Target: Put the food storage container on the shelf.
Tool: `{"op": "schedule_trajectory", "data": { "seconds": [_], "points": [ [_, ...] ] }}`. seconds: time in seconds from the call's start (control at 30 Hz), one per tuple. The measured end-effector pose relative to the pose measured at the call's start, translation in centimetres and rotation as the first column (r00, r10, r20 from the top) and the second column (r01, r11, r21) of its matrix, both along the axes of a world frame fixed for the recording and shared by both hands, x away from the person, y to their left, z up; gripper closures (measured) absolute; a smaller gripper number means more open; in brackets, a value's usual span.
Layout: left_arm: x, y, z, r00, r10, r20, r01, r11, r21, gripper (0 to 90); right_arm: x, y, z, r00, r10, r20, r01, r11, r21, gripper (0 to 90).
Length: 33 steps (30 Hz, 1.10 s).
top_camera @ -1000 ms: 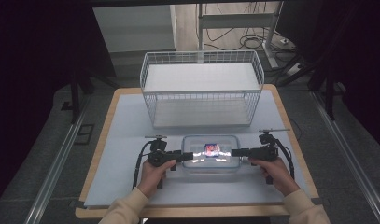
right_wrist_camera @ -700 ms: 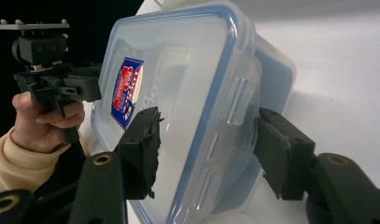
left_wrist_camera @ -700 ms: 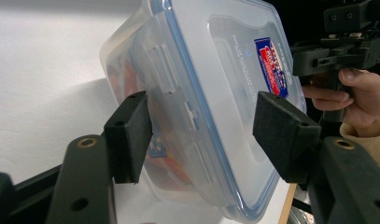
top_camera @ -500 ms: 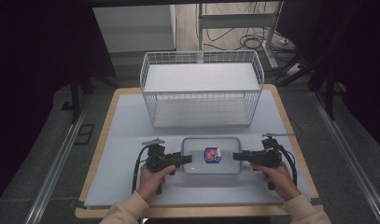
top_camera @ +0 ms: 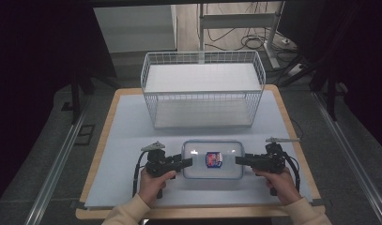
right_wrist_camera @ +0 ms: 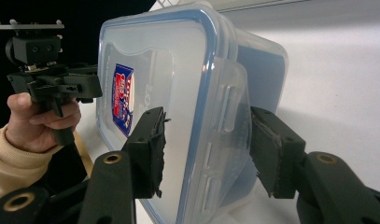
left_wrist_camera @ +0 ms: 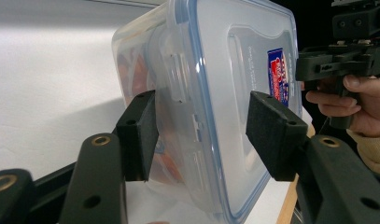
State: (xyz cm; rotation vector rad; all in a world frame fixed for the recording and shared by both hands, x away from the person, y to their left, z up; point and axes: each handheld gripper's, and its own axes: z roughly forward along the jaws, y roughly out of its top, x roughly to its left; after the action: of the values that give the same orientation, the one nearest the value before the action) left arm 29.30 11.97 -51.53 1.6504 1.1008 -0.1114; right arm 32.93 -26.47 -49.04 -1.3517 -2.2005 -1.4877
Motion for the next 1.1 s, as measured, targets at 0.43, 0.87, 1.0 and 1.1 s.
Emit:
{"op": "schedule_trajectory", "data": {
  "seconds": [0.43, 0.87, 1.0, 1.1],
  "points": [
    [-0.5, -0.1, 0.5, 0.9992, 0.022, 0.034, -0.023, 0.9993, 0.028, 45.8, -0.4, 0.2, 0.3, 0.9997, -0.003, 0.026, 0.003, 1.0000, -0.005, 49.9],
    [-0.8, 0.0, 1.3, 0.9959, 0.038, 0.082, -0.041, 0.9986, 0.034, 45.7, -0.6, 0.3, 0.7, 0.9986, -0.007, 0.052, 0.006, 0.9999, 0.015, 50.0],
    [-0.7, 0.1, 1.7, 0.9955, 0.035, 0.088, -0.038, 0.9986, 0.037, 45.7, -0.6, 0.4, 1.0, 0.9980, -0.012, 0.062, 0.010, 0.9997, 0.022, 50.0],
    [-0.6, 0.2, 1.9, 0.9958, 0.031, 0.086, -0.034, 0.9987, 0.039, 45.7, -0.6, 0.5, 1.2, 0.9973, -0.013, 0.072, 0.011, 0.9997, 0.021, 49.9]
  ]
}}
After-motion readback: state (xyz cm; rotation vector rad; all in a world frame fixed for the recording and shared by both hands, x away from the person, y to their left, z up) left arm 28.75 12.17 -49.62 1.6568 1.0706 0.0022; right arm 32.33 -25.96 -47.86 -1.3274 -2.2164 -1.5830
